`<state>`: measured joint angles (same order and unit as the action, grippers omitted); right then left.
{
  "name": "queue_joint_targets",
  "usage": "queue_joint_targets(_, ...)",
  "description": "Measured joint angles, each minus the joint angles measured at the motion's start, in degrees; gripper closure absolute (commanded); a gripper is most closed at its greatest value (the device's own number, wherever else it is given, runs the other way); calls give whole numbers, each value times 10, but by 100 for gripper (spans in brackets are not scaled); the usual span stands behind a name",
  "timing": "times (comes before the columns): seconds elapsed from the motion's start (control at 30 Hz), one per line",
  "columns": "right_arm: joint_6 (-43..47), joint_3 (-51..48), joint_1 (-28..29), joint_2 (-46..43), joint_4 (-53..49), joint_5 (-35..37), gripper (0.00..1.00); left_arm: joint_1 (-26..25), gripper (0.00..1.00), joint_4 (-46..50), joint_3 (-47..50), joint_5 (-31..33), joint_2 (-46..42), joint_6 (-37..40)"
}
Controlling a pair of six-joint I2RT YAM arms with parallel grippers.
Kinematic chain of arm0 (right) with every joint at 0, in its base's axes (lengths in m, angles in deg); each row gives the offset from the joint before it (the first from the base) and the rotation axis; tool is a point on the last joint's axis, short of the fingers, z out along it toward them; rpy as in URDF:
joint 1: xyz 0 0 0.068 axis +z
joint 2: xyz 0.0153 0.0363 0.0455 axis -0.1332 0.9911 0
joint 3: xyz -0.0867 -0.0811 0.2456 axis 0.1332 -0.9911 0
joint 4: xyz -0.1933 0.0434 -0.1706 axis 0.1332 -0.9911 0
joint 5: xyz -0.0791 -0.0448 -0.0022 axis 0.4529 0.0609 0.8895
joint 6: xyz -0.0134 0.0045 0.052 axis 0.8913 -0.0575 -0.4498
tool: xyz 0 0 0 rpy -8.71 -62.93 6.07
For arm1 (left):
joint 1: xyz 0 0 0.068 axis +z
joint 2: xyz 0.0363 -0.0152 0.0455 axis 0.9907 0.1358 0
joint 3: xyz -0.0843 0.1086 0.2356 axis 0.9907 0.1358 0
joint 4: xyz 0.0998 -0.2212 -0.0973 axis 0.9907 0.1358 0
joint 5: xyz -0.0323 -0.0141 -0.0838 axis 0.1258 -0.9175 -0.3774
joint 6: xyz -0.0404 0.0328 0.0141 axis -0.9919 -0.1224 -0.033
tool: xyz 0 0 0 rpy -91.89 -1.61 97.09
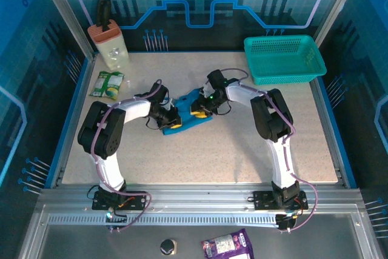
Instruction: Fold the inside-out t-shirt
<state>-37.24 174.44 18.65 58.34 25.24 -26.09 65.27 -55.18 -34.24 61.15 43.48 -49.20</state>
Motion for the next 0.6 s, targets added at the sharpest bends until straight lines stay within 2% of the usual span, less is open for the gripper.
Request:
queue_joint_targets(0.3, 16, 12, 7, -32, -38, 28, 64, -17, 94, -67, 46, -47, -28, -58)
queue_joint_targets(0.43, 9, 1, 34, -52, -27, 14, 64, -26, 90, -68, 49, -56, -85, -77)
queue_joint_targets(0.6, -15, -31, 69, -50, 7, 4, 64, 13, 86, -24, 27, -27, -156, -62)
